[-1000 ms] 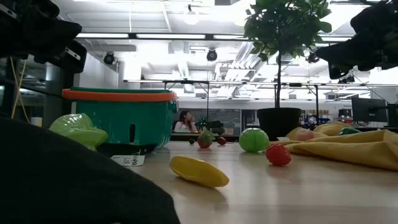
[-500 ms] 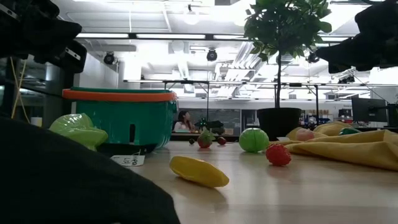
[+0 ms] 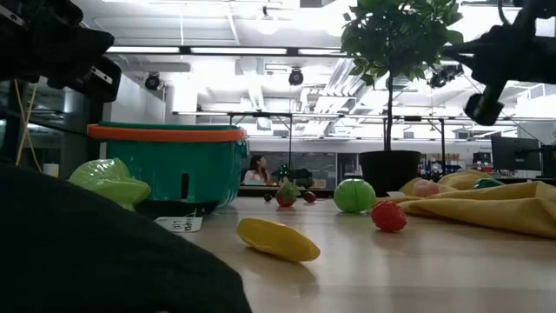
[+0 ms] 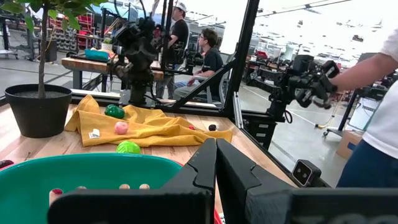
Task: Pick and placing Produce into tupperware
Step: Put the bottom red cherry in the green basket
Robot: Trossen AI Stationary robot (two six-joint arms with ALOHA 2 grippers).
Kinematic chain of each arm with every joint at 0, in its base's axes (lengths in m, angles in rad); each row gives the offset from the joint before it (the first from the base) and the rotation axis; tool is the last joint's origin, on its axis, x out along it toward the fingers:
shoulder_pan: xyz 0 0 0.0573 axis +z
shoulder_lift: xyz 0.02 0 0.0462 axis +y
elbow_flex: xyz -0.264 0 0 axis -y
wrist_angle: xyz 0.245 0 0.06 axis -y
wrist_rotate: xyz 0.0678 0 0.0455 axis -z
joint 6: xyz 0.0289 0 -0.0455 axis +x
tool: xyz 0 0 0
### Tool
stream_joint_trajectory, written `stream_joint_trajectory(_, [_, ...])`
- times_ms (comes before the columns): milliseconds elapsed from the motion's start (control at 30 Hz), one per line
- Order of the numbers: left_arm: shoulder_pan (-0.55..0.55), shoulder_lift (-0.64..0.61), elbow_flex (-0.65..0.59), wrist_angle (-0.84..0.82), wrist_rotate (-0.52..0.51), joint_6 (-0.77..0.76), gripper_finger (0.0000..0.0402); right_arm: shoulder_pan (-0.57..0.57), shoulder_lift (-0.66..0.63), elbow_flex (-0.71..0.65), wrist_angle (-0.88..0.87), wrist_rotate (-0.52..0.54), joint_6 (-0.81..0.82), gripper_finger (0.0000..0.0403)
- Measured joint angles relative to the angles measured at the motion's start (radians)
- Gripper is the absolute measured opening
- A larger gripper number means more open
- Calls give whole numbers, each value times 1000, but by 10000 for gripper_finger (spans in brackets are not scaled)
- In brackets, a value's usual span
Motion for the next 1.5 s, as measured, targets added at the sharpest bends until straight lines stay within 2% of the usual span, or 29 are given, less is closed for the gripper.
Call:
stream_joint_trajectory(200, [0,0,0,0,0,0,1,0,0,0,16,94,237,0])
stream_joint_trajectory(333, [0,0,0,0,0,0,1,0,0,0,119,134,250,0])
stream_joint_trajectory(633, [0,0,0,0,-6,8,1,26,0,0,641,149,-5,0])
stream_joint_trajectory(900, [0,0,0,0,-9,8,1,80,0,0,676,166,-105,0])
stream_joint_trajectory(1000, [0,0,0,0,-20,8,1,83,0,0,760,185,-178,0])
stream_joint_trajectory(1133, [0,0,0,1,-21,4,1,83,0,5,880,158,-274,0])
stream_joint_trajectory(1267, [0,0,0,14,-22,-59,1,83,6,115,734,89,-366,0])
stream_joint_trajectory(1500, [0,0,0,15,-27,-160,1,83,123,498,183,48,-509,0])
